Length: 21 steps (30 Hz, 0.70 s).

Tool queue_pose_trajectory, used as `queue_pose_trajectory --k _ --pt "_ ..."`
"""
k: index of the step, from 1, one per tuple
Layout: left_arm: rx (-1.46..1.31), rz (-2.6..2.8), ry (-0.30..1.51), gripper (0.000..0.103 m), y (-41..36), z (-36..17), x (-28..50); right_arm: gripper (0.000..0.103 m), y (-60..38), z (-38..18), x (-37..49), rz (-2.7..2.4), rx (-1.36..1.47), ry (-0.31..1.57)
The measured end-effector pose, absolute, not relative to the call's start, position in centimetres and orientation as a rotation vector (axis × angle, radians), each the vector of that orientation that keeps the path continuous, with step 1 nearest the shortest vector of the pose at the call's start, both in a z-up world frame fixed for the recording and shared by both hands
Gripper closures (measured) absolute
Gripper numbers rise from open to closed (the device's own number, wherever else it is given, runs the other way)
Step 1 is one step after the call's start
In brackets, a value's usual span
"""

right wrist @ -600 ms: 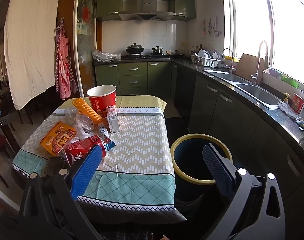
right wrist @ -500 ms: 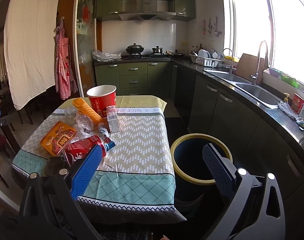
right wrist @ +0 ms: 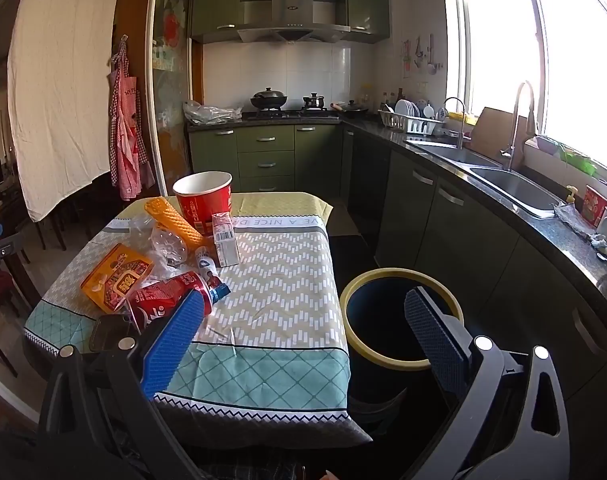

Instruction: Collect trash

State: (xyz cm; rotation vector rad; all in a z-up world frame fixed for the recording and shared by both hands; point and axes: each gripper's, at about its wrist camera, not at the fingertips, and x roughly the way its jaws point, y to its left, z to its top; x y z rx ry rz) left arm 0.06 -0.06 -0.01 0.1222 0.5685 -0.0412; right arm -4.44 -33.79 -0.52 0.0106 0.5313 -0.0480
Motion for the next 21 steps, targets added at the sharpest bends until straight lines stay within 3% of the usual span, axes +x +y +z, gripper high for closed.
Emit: queue_pose_trajectory --k 21 --pt "0.119 -0.06 0.584 0.006 -0.2 -0.7 0.0 0.004 -33.7 -0.5 -4.4 -0.049 0.009 0.532"
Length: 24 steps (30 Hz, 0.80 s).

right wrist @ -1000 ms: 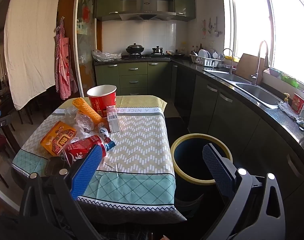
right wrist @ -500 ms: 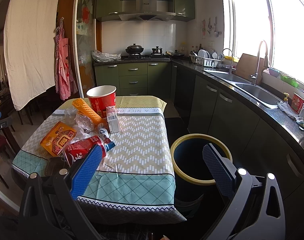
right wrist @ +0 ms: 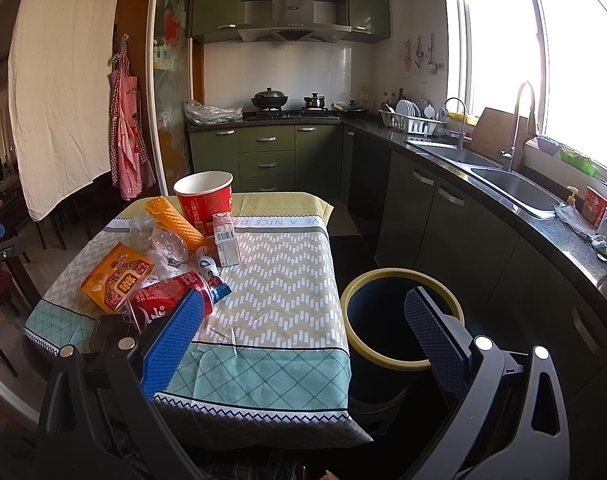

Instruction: Collect trash

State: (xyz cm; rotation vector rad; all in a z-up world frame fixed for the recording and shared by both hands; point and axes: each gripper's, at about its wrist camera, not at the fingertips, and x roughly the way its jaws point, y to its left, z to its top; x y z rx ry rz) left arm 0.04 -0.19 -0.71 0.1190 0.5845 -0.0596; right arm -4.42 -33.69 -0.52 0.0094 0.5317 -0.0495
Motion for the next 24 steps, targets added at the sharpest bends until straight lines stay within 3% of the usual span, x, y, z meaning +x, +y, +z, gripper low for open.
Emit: queue_pose_trajectory --k 24 --pt "0.126 -0.066 0.582 0.006 -0.17 -0.58 -0.07 0.004 -33.5 -0.43 -4.33 -0.045 0.009 0.532"
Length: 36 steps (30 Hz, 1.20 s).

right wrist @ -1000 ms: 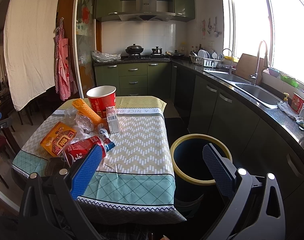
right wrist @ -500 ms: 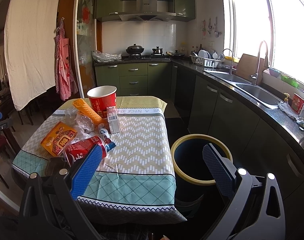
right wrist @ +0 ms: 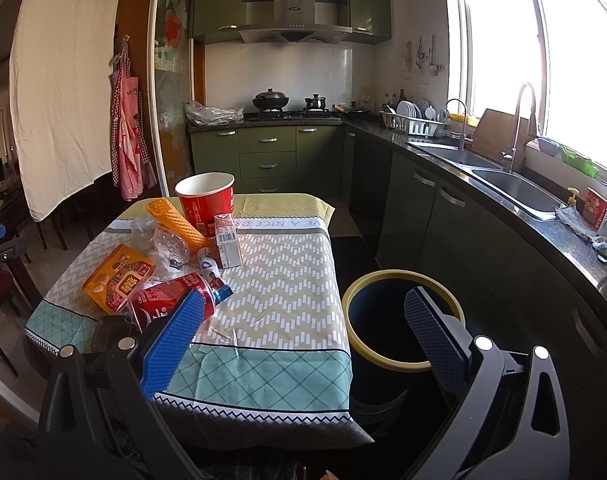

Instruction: Collect trash

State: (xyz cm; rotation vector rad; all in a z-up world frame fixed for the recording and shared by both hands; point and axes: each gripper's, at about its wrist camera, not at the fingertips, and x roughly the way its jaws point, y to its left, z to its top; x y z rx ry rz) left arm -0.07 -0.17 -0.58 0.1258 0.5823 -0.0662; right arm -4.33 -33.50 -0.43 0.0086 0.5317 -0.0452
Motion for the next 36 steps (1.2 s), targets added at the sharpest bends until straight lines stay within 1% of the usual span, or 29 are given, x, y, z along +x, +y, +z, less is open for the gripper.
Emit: queue_pose_trajectory --k 30,36 --pt "0.129 -0.066 0.586 0.006 -0.4 -0.7 0.0 0.004 -33.6 -0.7 -4.2 -0.046 0.009 0.539" --pt "0.127 -0.068 0.663 0.006 0.0 -1.6 1.7 0.004 -33.9 -0.5 -2.4 -0.006 0.0 0.597"
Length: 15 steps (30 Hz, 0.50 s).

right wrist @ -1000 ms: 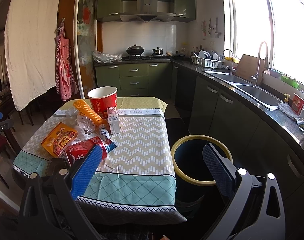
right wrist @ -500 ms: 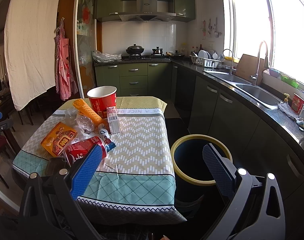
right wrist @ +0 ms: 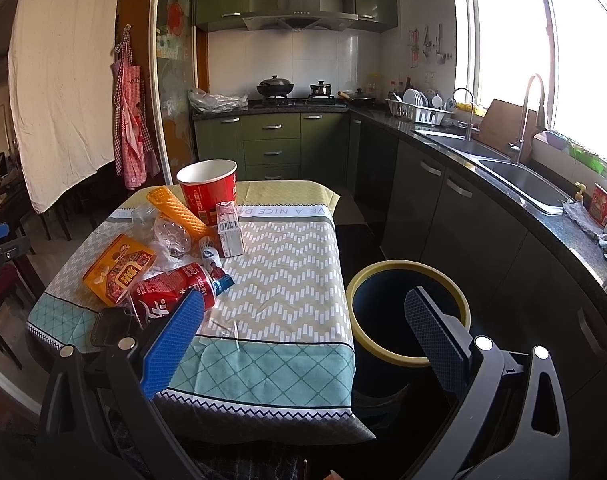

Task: Collect trash
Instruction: 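Reach the right gripper to the red-white paper bucket rim and grasp it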

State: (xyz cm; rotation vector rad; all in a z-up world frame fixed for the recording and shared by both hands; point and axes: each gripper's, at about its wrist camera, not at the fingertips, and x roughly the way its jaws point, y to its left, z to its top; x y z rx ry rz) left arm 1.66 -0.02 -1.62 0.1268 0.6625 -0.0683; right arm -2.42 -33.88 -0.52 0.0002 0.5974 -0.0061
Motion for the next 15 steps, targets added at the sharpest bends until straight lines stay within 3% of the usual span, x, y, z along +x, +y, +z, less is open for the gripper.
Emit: queue_pose_trajectory --k 15 --pt "0.134 -0.141 0.935 0.008 -1.1 -2.9 14.2 0.004 -32.3 3.9 14.9 0.231 0.047 0.827"
